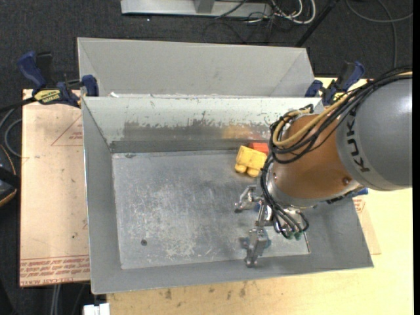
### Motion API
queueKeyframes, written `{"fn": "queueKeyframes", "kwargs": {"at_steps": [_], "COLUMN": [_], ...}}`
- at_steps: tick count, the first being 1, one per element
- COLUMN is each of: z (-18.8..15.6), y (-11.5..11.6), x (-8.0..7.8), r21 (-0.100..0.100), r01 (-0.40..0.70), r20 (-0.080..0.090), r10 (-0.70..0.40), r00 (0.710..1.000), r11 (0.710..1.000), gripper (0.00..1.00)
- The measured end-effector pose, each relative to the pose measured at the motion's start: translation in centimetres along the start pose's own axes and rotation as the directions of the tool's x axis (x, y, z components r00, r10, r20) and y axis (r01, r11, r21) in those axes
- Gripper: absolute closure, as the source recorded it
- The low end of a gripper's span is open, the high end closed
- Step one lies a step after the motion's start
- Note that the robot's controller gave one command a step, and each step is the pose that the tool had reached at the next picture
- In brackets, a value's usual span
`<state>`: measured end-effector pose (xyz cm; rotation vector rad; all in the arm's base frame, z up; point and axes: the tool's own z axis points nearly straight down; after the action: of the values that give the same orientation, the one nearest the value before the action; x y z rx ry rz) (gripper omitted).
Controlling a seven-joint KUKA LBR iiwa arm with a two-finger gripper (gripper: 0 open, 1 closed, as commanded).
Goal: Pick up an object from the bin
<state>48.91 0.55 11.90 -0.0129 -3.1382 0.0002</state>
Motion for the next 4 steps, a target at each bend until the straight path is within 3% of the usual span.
{"fn": "queueKeyframes", "kwargs": {"at_steps": [1,2,3,4], "z": [-3.1,4.8,4.4,-9.6], "y": [-3.9,-9.7,-9.6,-13.2], "x": [-1.5,-4.0,-4.2,-6.2], "r21": [-0.001,-0.002,-0.001,0.003], "r01": [-0.189,-0.059,-0.058,0.064], "r20": [0.008,0.015,0.024,0.014], "r10": [0.189,0.059,0.058,-0.064], "r00": [0.982,0.998,0.998,0.998], "r11": [0.982,0.998,0.998,0.998], "gripper": [0.0,0.0,1.0,1.0]}}
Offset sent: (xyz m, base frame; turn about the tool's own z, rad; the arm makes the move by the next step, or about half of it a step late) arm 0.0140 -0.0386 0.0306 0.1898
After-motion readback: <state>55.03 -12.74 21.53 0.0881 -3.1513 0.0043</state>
